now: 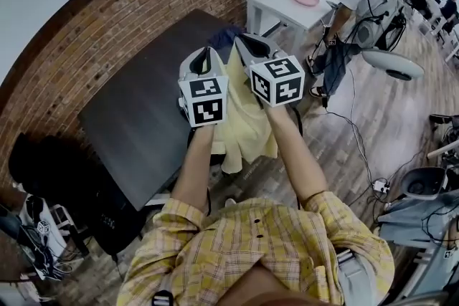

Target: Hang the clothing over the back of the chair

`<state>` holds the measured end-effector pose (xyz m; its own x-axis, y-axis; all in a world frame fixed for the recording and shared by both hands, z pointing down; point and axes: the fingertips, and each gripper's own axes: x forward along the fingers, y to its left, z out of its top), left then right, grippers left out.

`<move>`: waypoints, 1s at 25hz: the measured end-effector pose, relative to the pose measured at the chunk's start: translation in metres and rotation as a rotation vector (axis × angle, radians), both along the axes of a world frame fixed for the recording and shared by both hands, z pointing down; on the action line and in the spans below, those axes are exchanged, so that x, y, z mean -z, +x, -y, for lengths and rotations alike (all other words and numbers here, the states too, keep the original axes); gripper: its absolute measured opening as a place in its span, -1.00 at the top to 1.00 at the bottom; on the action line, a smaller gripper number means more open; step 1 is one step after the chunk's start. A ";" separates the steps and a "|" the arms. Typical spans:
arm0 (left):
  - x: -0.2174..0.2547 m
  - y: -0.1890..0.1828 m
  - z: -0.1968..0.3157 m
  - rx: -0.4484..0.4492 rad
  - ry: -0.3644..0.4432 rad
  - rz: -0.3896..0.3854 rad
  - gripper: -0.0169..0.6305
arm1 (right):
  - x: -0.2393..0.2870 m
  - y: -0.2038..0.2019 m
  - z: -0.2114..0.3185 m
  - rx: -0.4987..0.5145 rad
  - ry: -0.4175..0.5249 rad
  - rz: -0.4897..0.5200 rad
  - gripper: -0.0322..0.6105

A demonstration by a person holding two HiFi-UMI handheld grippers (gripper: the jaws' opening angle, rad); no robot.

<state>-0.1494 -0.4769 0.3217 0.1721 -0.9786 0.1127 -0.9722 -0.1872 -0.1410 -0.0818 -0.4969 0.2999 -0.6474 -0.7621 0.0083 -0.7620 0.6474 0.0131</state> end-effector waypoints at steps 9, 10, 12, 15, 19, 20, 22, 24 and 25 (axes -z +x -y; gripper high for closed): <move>-0.036 -0.004 0.012 -0.012 -0.074 -0.039 0.91 | -0.037 -0.006 0.012 0.007 -0.105 -0.015 0.84; -0.039 -0.004 0.013 -0.012 -0.081 -0.046 0.91 | -0.042 -0.007 0.012 0.006 -0.113 -0.020 0.82; -0.043 -0.005 0.015 -0.012 -0.094 -0.058 0.90 | -0.049 -0.007 0.014 0.000 -0.128 -0.032 0.80; -0.049 -0.005 0.016 -0.016 -0.110 -0.064 0.84 | -0.057 -0.007 0.017 -0.014 -0.148 -0.039 0.77; -0.052 -0.004 0.016 -0.022 -0.114 -0.073 0.76 | -0.063 -0.009 0.017 -0.014 -0.158 -0.050 0.72; -0.053 -0.003 0.016 -0.024 -0.115 -0.072 0.76 | -0.063 -0.009 0.017 -0.012 -0.157 -0.051 0.72; -0.054 -0.001 0.016 -0.026 -0.116 -0.066 0.76 | -0.063 -0.008 0.016 -0.012 -0.154 -0.054 0.72; -0.052 0.000 0.014 -0.028 -0.112 -0.063 0.73 | -0.064 -0.006 0.014 -0.012 -0.150 -0.057 0.72; -0.051 0.000 0.013 -0.027 -0.109 -0.065 0.72 | -0.063 -0.005 0.013 -0.011 -0.147 -0.053 0.71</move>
<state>-0.1499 -0.4897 0.3727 0.2091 -0.9560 0.2060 -0.9729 -0.2247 -0.0554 -0.0871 -0.5100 0.3630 -0.6346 -0.7573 0.1543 -0.7699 0.6368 -0.0410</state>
